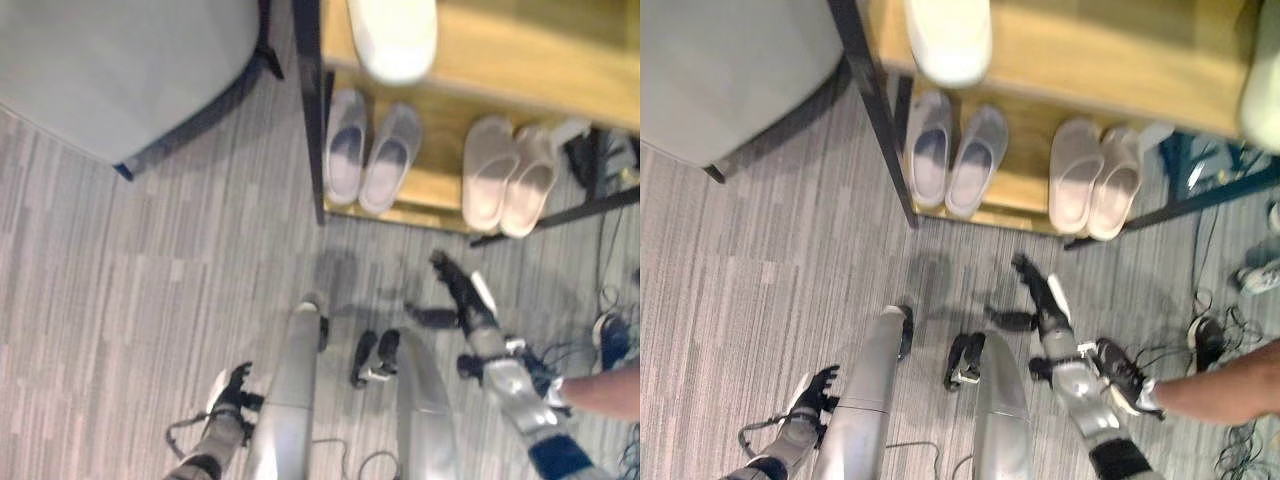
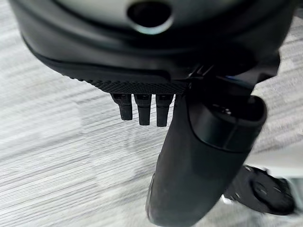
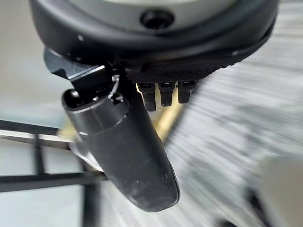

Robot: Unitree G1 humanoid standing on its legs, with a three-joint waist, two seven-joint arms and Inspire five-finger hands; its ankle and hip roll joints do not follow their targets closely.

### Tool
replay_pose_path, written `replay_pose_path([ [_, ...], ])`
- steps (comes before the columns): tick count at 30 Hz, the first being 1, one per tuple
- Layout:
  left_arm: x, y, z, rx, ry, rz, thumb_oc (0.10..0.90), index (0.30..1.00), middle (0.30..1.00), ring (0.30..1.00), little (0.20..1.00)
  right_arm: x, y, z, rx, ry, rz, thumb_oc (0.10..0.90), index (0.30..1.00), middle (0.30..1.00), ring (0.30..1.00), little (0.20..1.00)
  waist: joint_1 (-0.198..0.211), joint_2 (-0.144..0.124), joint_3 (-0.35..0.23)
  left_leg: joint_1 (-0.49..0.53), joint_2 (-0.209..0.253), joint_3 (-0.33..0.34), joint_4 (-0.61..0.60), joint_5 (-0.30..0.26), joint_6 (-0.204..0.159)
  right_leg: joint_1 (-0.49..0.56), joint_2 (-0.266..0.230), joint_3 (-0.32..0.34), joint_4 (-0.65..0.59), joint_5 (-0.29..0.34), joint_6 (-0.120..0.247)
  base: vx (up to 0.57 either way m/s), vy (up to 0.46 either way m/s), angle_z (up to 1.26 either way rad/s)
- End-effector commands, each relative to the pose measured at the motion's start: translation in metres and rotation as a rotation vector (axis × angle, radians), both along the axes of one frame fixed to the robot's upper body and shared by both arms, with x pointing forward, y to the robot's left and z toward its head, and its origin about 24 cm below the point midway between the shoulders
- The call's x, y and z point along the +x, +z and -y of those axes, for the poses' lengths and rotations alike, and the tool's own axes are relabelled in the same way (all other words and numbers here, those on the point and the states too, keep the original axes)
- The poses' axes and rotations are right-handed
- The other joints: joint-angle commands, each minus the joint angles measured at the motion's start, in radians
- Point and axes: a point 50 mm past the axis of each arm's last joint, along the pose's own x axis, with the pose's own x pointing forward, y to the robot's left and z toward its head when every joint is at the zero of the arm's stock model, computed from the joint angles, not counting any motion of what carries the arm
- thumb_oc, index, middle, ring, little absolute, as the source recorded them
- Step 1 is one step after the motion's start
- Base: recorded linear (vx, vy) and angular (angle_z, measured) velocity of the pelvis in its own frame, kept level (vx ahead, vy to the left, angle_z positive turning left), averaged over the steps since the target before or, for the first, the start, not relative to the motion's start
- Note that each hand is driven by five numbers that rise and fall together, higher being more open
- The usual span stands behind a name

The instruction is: Arrange the slippers neatly on the shoe rack.

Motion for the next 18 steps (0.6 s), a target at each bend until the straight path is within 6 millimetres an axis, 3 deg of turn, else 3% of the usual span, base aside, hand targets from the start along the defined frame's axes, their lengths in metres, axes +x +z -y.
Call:
replay_pose_path([
  [1,-0.035,-0.016,0.004,0.000,-0.028,-0.119,0.800,0.900,0.900,0.900,0.900,-0.011,-0.001,0.004,-0.012,0.021,0.021,0.800,0.900,0.900,0.900,0.900,0.016,0.003,-0.110,0.264,0.063,-0.110,-0.271,0.000,-0.018,0.129,-0.048,-0.001,-0.316,0.153,0.083,0.00,-0.004,0.04],
  [3,-0.034,-0.017,0.009,-0.010,-0.063,-0.119,0.800,0.900,0.900,0.900,0.900,-0.026,-0.028,0.010,-0.004,-0.042,-0.103,0.800,0.900,0.900,0.900,0.900,0.018,0.011,-0.141,0.385,0.055,-0.116,-0.481,0.130,-0.045,0.289,-0.055,-0.070,-0.507,0.231,0.091,0.04,-0.065,0.10],
  [6,-0.029,-0.016,0.016,-0.020,-0.092,-0.092,0.800,0.900,0.900,0.900,0.900,-0.051,-0.051,0.018,-0.030,-0.088,-0.221,0.800,0.900,0.900,0.900,0.900,-0.005,0.026,-0.194,0.533,0.076,-0.076,-0.721,0.228,-0.091,0.477,-0.057,-0.152,-0.743,0.318,0.120,0.06,-0.049,0.67],
  [8,-0.032,-0.016,0.018,-0.033,-0.090,-0.076,0.800,0.900,0.900,0.900,0.900,-0.058,-0.058,0.023,-0.062,-0.082,-0.271,0.800,0.900,0.900,0.900,0.900,-0.018,0.011,-0.195,0.585,0.082,-0.042,-0.662,0.186,-0.103,0.548,-0.073,-0.137,-0.853,0.380,0.140,-0.11,0.111,0.73],
  [11,-0.049,-0.023,0.023,-0.042,-0.110,-0.127,0.800,0.900,0.900,0.900,0.900,-0.059,-0.061,0.035,-0.138,-0.092,-0.302,0.800,0.900,0.900,0.900,0.900,-0.034,-0.010,-0.204,0.696,0.099,-0.100,-0.486,0.155,-0.120,0.604,-0.088,-0.072,-0.963,0.440,0.158,-0.13,0.163,-0.40],
  [12,-0.049,-0.023,0.023,-0.042,-0.110,-0.127,0.800,0.900,0.900,0.900,0.900,-0.059,-0.061,0.035,-0.138,-0.092,-0.301,0.800,0.900,0.900,0.900,0.900,-0.036,-0.011,-0.204,0.696,0.097,-0.100,-0.488,0.158,-0.119,0.605,-0.090,-0.073,-0.966,0.443,0.158,-0.15,0.314,-0.55],
  [13,-0.064,-0.029,0.029,-0.043,-0.126,-0.175,0.800,0.900,0.900,0.900,0.900,-0.071,-0.069,0.033,-0.073,-0.127,-0.346,0.800,0.900,0.900,0.900,0.900,-0.059,0.017,-0.225,0.813,0.083,-0.105,-0.612,0.127,-0.108,0.585,-0.078,-0.017,-0.979,0.489,0.188,-0.15,0.294,-0.36],
  [16,-0.081,-0.036,0.033,-0.033,-0.156,-0.248,0.800,0.900,0.900,0.900,0.900,-0.076,-0.073,0.036,-0.007,-0.200,-0.357,0.800,0.900,0.900,0.900,0.900,-0.086,0.036,-0.258,0.886,0.062,-0.023,-0.763,0.051,-0.076,0.564,-0.087,0.018,-1.007,0.538,0.219,-0.18,0.257,-0.73],
  [18,-0.080,-0.035,0.028,-0.005,-0.183,-0.252,0.800,0.900,0.900,0.900,0.900,-0.081,-0.076,0.039,0.039,-0.275,-0.364,0.800,0.900,0.900,0.900,0.900,-0.117,0.052,-0.264,0.911,0.053,0.003,-0.829,0.072,-0.065,0.548,-0.092,0.040,-1.018,0.563,0.234,-0.17,0.174,-0.72],
])
